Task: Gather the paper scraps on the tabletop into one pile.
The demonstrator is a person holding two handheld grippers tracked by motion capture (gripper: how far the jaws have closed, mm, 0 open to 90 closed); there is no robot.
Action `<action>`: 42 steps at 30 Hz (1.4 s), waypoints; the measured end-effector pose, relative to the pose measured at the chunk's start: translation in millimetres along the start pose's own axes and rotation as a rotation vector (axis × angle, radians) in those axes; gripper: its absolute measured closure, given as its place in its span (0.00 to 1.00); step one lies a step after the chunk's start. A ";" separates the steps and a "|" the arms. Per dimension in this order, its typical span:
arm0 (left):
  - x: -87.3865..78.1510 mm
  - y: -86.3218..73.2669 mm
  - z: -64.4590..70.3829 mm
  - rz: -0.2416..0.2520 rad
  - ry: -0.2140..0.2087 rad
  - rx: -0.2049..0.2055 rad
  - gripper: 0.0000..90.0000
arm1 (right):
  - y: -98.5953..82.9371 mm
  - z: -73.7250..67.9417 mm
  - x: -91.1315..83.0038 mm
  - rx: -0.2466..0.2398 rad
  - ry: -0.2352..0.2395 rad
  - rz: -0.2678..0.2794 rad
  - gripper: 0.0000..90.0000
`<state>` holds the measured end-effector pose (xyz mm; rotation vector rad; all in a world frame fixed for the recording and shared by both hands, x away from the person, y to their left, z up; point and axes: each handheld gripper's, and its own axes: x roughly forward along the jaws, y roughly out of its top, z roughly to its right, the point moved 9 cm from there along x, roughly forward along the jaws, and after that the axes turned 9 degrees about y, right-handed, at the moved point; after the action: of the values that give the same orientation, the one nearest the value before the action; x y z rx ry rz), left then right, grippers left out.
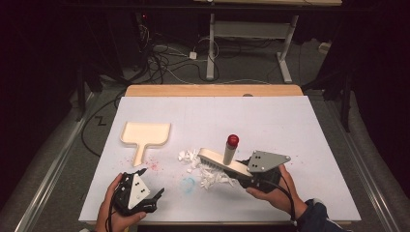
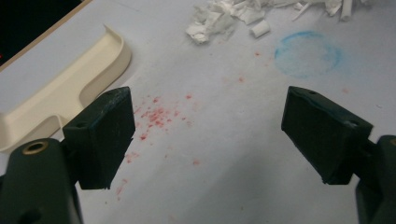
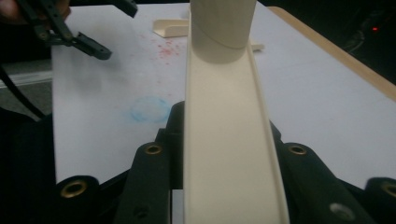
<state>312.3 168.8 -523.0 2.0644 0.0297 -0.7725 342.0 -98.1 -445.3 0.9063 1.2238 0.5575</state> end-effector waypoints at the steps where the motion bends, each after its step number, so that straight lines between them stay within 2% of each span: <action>1: -1.2 0.0 -0.4 0.002 0.004 -0.004 0.18 | 1.0 -2.8 3.1 0.004 0.015 0.008 0.77; 4: -5.1 -2.9 -2.1 0.002 0.015 -0.021 0.18 | 2.7 -12.2 14.8 0.019 0.057 0.017 0.77; 9: -10.7 -6.6 -8.2 0.017 0.037 -0.044 0.18 | 1.7 -34.7 40.2 0.017 0.134 -0.006 0.77; 10: -11.2 -7.0 -9.1 0.017 0.040 -0.043 0.18 | 1.5 -38.7 45.8 0.008 0.142 -0.010 0.77; 11: -11.6 -8.1 -8.3 0.011 0.037 -0.060 0.18 | 1.0 -41.9 51.6 0.007 0.149 -0.014 0.77; 14: -10.5 -8.6 -9.6 0.011 0.037 -0.050 0.18 | -2.1 -47.8 70.5 0.017 0.164 -0.029 0.77; 17: -10.5 -9.9 -8.4 0.004 0.029 -0.061 0.18 | -6.0 -49.8 87.8 0.032 0.176 -0.048 0.77; 20: -9.3 -8.3 -7.8 0.014 0.023 -0.047 0.18 | -5.7 -48.6 97.1 0.030 0.172 -0.044 0.77; 23: -7.8 -8.2 -4.0 0.010 0.012 -0.030 0.18 | -7.1 -39.9 95.2 0.020 0.146 -0.057 0.77; 28: -6.0 -8.0 1.6 0.000 -0.009 -0.024 0.18 | -14.2 -11.1 87.6 0.069 0.084 -0.064 0.77; 31: -5.0 -7.1 4.4 0.001 -0.015 -0.017 0.18 | -18.4 0.9 82.8 0.097 0.054 -0.069 0.77; 35: -4.6 -7.0 5.6 0.000 -0.021 -0.011 0.18 | -18.6 10.2 75.4 0.091 0.016 -0.068 0.77; 37: -4.7 -7.0 5.6 0.000 -0.020 -0.009 0.18 | -15.6 11.2 70.3 0.110 0.030 -0.046 0.77; 42: -4.8 -7.2 6.3 -0.001 -0.023 -0.004 0.18 | -0.5 10.5 42.4 0.087 0.025 -0.010 0.77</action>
<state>303.1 169.6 -528.3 2.0521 0.0197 -0.7962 363.7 -68.0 -468.4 0.9684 1.2823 0.5125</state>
